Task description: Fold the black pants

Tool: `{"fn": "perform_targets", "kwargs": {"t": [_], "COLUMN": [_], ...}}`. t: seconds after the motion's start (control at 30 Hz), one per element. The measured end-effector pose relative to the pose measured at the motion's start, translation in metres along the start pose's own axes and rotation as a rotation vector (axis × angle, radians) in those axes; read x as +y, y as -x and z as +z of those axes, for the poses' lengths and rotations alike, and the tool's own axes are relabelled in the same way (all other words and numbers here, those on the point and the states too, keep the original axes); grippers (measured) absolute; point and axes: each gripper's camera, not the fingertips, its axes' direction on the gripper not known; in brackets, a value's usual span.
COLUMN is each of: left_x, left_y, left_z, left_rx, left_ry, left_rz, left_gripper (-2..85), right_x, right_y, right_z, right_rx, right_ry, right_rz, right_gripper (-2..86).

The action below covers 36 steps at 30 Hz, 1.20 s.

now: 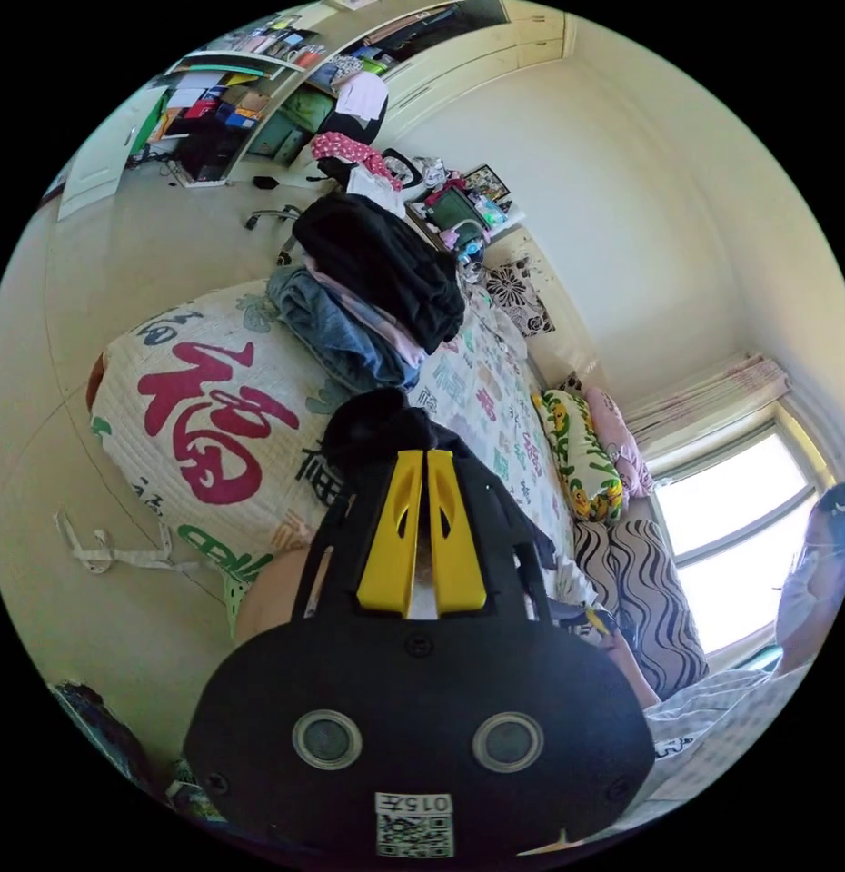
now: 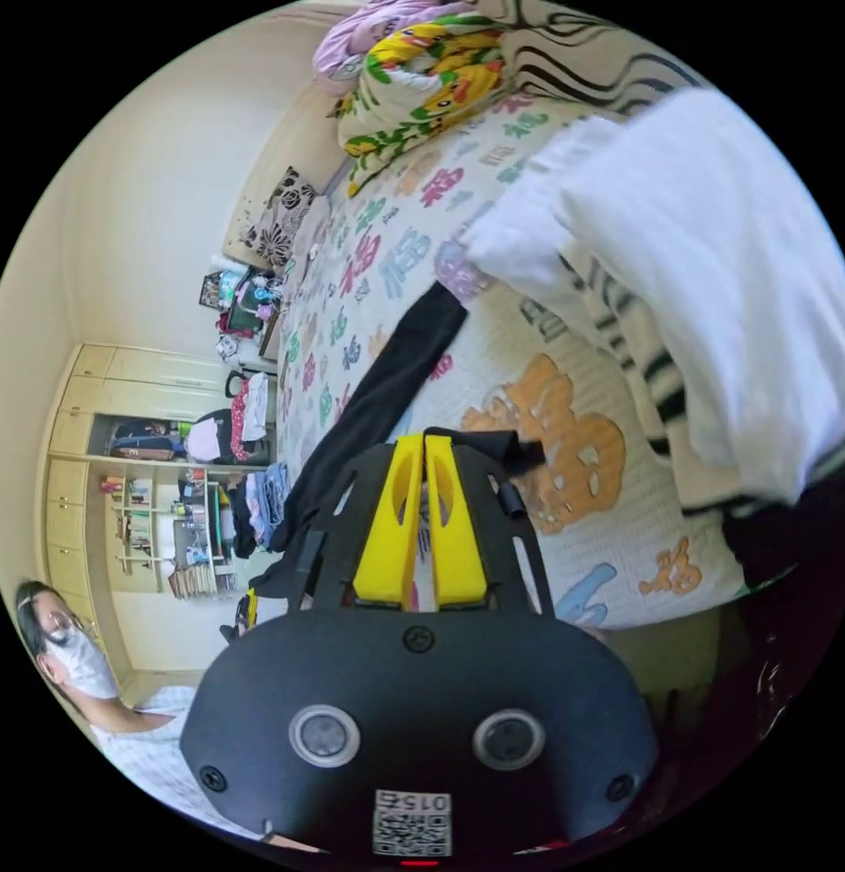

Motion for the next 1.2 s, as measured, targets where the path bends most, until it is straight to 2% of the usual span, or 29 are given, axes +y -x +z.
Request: {"fn": "perform_targets", "kwargs": {"t": [0.2, 0.43, 0.6, 0.67, 0.77, 0.83, 0.9, 0.97, 1.1, 1.2], "left_x": [-0.045, -0.081, -0.087, -0.089, -0.092, -0.086, -0.074, -0.061, -0.039, -0.033], "left_y": [0.001, -0.011, -0.023, -0.029, -0.036, -0.040, -0.045, -0.046, -0.027, -0.012], "left_z": [0.032, 0.092, 0.112, 0.117, 0.119, 0.107, 0.095, 0.085, 0.073, 0.067], "left_rx": [0.046, -0.043, -0.139, -0.174, -0.124, -0.042, 0.050, 0.069, -0.007, -0.039], "left_ry": [-0.033, -0.060, -0.085, -0.070, -0.006, -0.037, -0.082, -0.080, -0.044, 0.016], "left_rz": [-0.056, -0.029, 0.056, 0.125, 0.243, 0.278, 0.310, 0.311, 0.218, 0.154], "left_gripper": [-0.8, -0.7, 0.5, 1.8, 7.1, 10.3, 11.5, 11.4, 10.4, 10.3], "right_x": [-0.088, -0.167, -0.188, -0.191, -0.178, -0.154, -0.127, -0.104, -0.087, -0.086], "right_y": [0.045, 0.068, 0.061, 0.064, 0.073, 0.064, 0.056, 0.040, -0.006, -0.010], "right_z": [0.043, 0.125, 0.158, 0.154, 0.127, 0.101, 0.089, 0.086, 0.098, 0.107], "right_rx": [0.088, 0.273, 0.330, 0.306, 0.246, 0.173, 0.212, 0.264, 0.071, 0.044], "right_ry": [0.057, 0.126, 0.167, 0.137, 0.049, 0.009, -0.005, -0.001, 0.006, -0.042], "right_rz": [-0.025, 0.019, 0.068, 0.019, -0.101, -0.108, -0.121, -0.086, 0.081, 0.139], "right_gripper": [-0.4, -0.1, 2.0, 4.0, 6.5, 7.4, 7.8, 8.4, 10.0, 9.9]}}
